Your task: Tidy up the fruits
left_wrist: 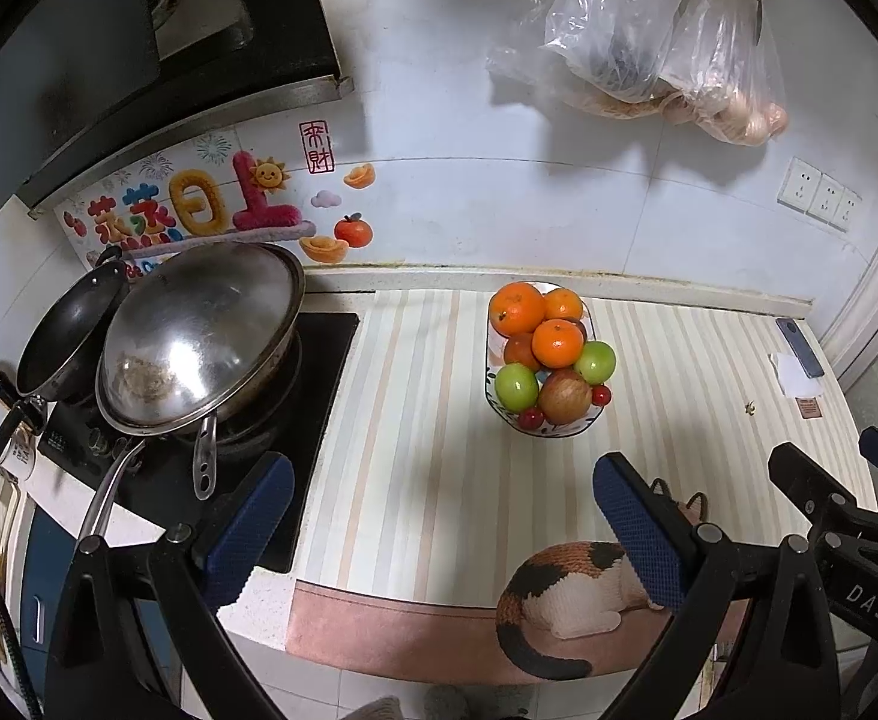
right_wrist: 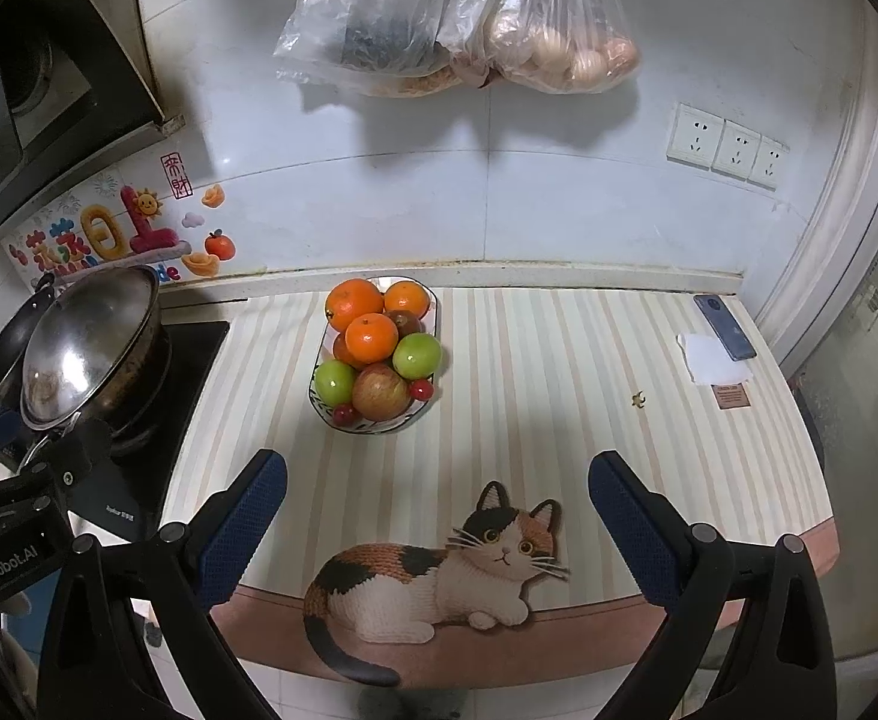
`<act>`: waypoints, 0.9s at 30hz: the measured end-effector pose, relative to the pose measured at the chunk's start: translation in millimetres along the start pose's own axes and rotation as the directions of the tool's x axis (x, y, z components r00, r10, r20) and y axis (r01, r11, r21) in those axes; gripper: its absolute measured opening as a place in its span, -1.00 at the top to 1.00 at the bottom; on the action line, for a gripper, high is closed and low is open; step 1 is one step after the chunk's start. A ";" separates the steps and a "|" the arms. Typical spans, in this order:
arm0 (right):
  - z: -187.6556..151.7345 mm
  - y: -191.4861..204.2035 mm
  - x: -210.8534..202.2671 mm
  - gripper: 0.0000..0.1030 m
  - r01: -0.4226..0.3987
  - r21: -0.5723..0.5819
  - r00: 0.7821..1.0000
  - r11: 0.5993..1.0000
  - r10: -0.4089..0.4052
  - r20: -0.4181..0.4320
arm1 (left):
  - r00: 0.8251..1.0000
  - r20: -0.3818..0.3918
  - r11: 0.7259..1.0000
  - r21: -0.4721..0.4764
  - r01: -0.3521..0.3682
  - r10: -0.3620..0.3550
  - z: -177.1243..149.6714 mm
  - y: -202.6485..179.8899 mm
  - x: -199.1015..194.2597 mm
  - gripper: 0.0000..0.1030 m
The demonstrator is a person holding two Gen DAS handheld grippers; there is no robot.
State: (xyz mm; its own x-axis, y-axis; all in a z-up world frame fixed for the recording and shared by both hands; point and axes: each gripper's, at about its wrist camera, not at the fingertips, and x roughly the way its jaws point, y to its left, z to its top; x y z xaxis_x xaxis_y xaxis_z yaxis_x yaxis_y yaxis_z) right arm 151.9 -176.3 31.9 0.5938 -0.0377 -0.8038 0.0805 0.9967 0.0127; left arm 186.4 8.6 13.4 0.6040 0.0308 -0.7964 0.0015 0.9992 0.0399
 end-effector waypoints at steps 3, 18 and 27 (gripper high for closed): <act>-1.7 -0.8 -0.7 -0.99 -0.001 0.001 1.000 1.000 0.001 -0.003 | 1.000 -0.001 1.000 -0.002 -0.001 0.001 -2.1 0.2 -0.8 -0.99; -6.2 -4.5 -6.2 -0.99 -0.006 -0.003 1.000 1.000 0.006 -0.003 | 1.000 -0.001 1.000 0.001 -0.001 0.001 -10.7 0.5 -4.5 -0.99; -7.4 -6.3 -9.0 -0.99 -0.012 -0.003 1.000 1.000 0.012 -0.005 | 1.000 -0.001 1.000 -0.001 -0.001 0.001 -10.9 0.1 -5.1 -0.99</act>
State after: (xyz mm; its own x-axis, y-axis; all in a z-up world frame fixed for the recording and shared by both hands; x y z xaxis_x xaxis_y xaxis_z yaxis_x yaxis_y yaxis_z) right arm 140.1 -181.6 34.7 0.5907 -0.0252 -0.8065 0.0706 0.9973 0.0206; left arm 174.7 8.8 10.9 0.6033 0.0321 -0.7968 -0.0004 0.9992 0.0400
